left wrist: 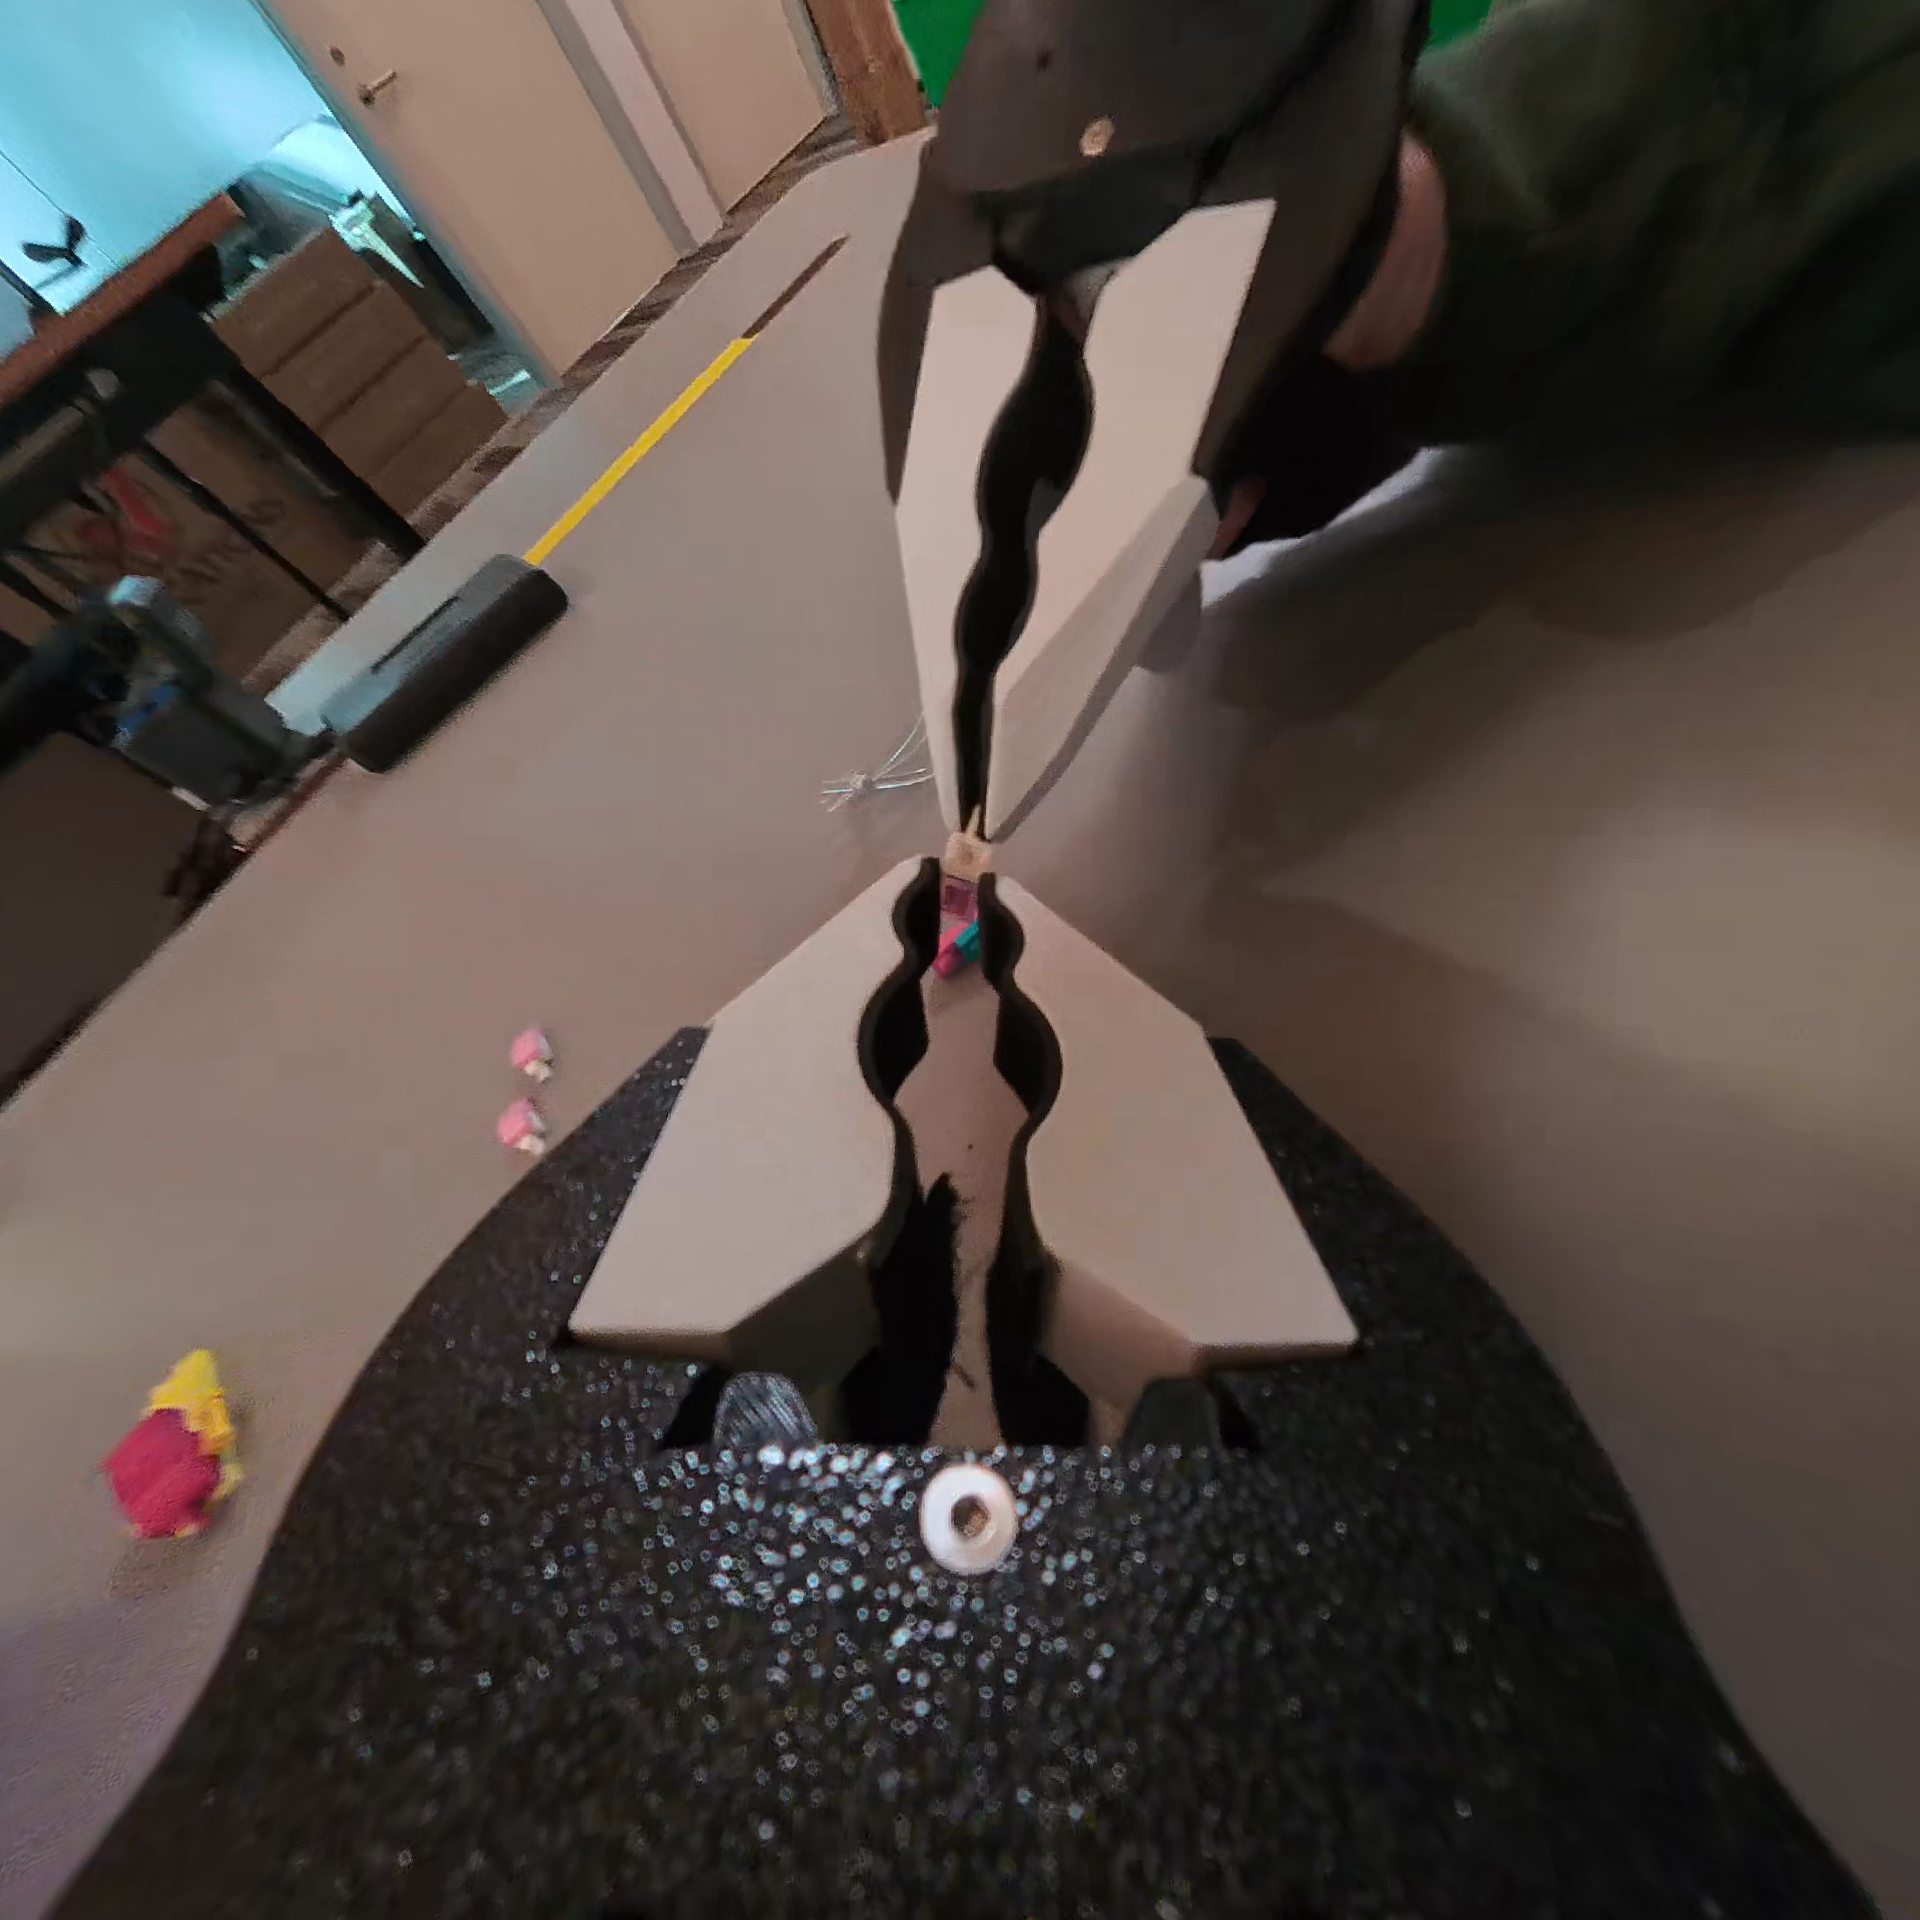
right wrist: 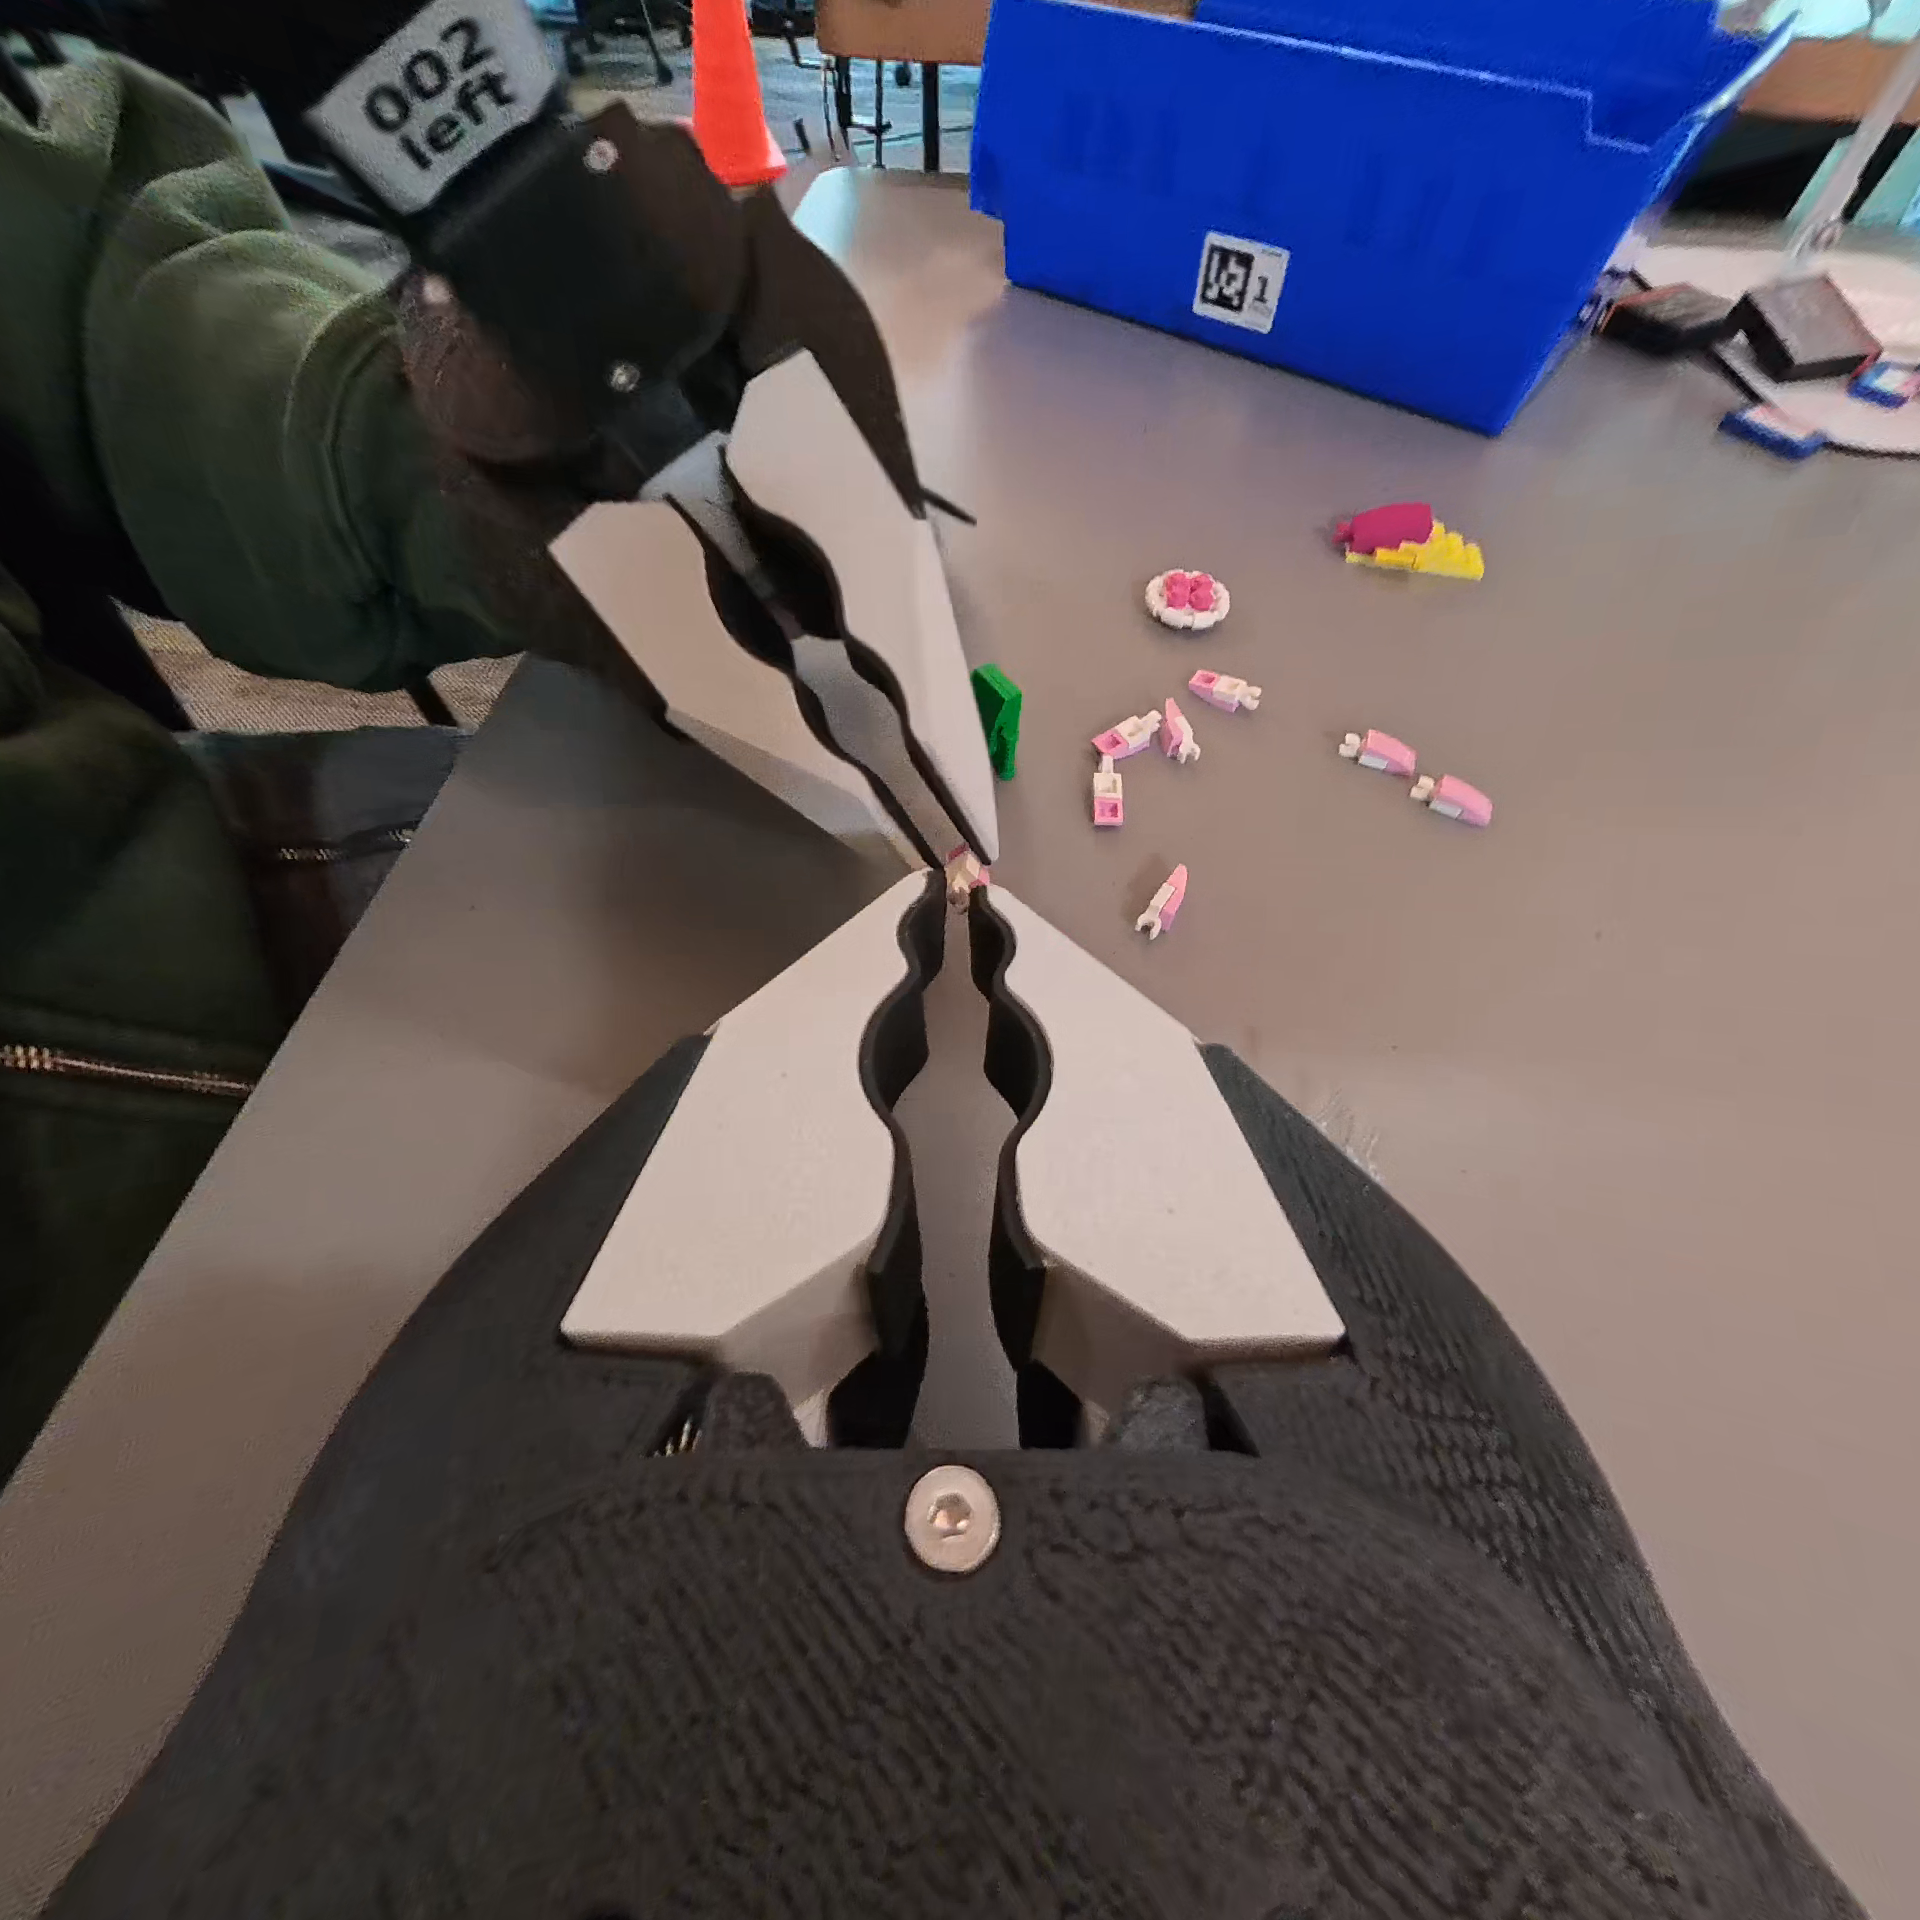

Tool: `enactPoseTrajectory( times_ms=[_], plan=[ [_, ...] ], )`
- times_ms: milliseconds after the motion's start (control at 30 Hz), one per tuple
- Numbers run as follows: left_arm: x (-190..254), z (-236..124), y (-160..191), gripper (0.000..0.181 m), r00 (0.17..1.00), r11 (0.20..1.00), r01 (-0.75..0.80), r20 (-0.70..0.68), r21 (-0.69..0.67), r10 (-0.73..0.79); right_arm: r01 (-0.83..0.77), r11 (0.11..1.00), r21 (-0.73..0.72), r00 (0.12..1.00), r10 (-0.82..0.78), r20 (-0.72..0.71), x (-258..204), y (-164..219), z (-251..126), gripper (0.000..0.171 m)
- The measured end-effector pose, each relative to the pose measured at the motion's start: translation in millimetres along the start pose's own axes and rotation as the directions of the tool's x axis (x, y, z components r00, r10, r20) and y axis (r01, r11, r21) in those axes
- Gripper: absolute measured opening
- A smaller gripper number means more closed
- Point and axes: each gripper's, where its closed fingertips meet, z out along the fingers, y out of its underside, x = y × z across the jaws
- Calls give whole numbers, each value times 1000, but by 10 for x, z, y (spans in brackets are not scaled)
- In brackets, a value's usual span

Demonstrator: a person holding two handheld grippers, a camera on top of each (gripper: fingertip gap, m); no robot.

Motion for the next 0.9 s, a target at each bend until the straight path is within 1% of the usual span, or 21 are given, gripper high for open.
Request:
enactPoseTrajectory(
  times_ms=[200,400,600,667,900],
  plan=[
    [-10,-25,-59,4,983,984,173,-77,48,-169,95,994,56,995,-94,-28,-6,-72,-33,1],
    [-17,-28,-52,4,991,992,124,-57,31,-122,44,993,112,999,-44,2,-4,-86,-32,1],
    [-15,-22,-63,5,995,995,97,-41,24,-96,31,992,124,999,-33,15,-4,-93,-48,1],
    [-19,-17,-65,4,996,996,88,-30,16,-88,43,990,131,999,-45,10,-4,-100,-56,1],
    [-9,17,-43,5,989,991,137,-47,-5,-137,131,983,130,991,-128,-33,-13,-102,-52,1]
  ],
)
